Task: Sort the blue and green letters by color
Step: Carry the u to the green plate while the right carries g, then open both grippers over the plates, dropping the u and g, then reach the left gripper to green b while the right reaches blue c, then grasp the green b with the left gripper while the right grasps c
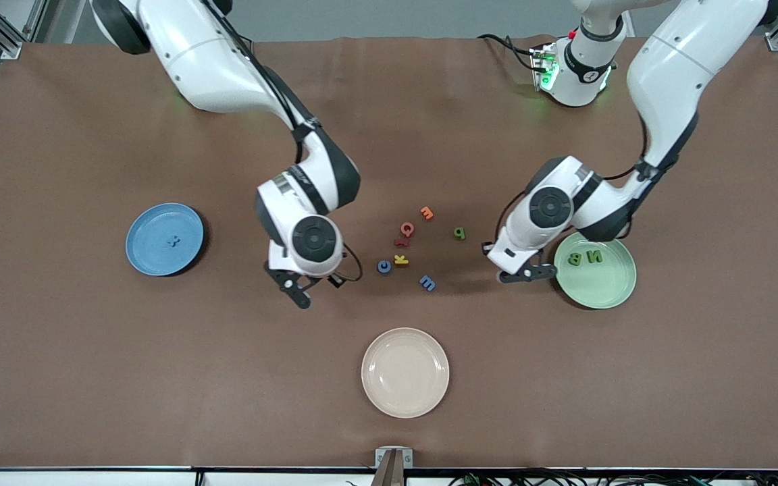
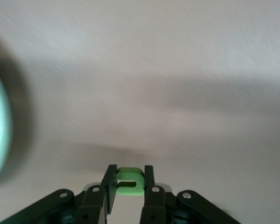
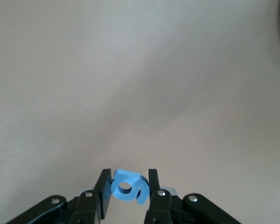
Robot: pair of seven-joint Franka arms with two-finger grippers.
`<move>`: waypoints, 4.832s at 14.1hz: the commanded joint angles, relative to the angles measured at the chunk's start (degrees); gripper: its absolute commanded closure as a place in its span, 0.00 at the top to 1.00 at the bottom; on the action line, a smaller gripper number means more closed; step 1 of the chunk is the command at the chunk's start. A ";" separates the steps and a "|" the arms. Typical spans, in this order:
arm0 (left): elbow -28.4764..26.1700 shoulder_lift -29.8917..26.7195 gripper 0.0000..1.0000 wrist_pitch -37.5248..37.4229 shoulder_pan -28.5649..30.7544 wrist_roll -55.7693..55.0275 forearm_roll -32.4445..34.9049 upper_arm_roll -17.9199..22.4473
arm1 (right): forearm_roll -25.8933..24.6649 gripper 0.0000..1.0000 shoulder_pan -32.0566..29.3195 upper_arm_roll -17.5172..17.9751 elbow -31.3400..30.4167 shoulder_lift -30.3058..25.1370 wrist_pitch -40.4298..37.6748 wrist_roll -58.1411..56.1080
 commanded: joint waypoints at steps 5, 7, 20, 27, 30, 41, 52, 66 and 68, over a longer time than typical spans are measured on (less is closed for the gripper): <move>1.05 -2.17 0.12 -2.84 12.55 16.40 0.62 -1.03 | 0.20 0.01 -12.86 0.99 -32.21 -27.55 2.60 -27.81; 2.53 -1.47 0.13 -2.84 14.75 19.58 0.71 -0.95 | 0.20 0.01 -17.16 0.90 -39.33 -32.83 5.49 -35.90; 5.53 3.01 0.20 -2.40 18.46 26.62 1.84 2.04 | 0.02 0.11 -38.62 0.72 -63.98 -36.03 35.91 -70.73; 5.53 3.28 0.63 -2.31 19.07 28.12 2.82 1.95 | 0.11 1.00 -38.98 0.90 -63.63 -35.49 36.18 -69.95; 5.53 2.06 0.75 -3.01 18.81 27.15 2.82 0.82 | 0.11 1.00 -34.61 1.16 -63.01 -35.58 36.00 -61.90; 4.30 1.70 0.99 -9.87 14.00 -3.32 2.56 -11.58 | 2.22 1.00 -2.18 0.99 -42.48 -21.29 35.65 -7.79; 4.83 6.27 0.96 -2.40 -3.59 -25.75 3.08 -6.06 | 1.08 1.00 10.14 0.64 -3.01 6.76 24.76 33.56; 3.78 9.08 0.65 -1.87 -8.17 -28.84 3.17 -4.55 | 0.02 0.95 11.03 0.55 3.61 13.46 23.61 38.41; 3.08 9.08 0.62 -1.09 -8.17 -28.84 3.26 -4.55 | 0.02 0.93 11.12 0.55 4.49 14.07 23.79 38.51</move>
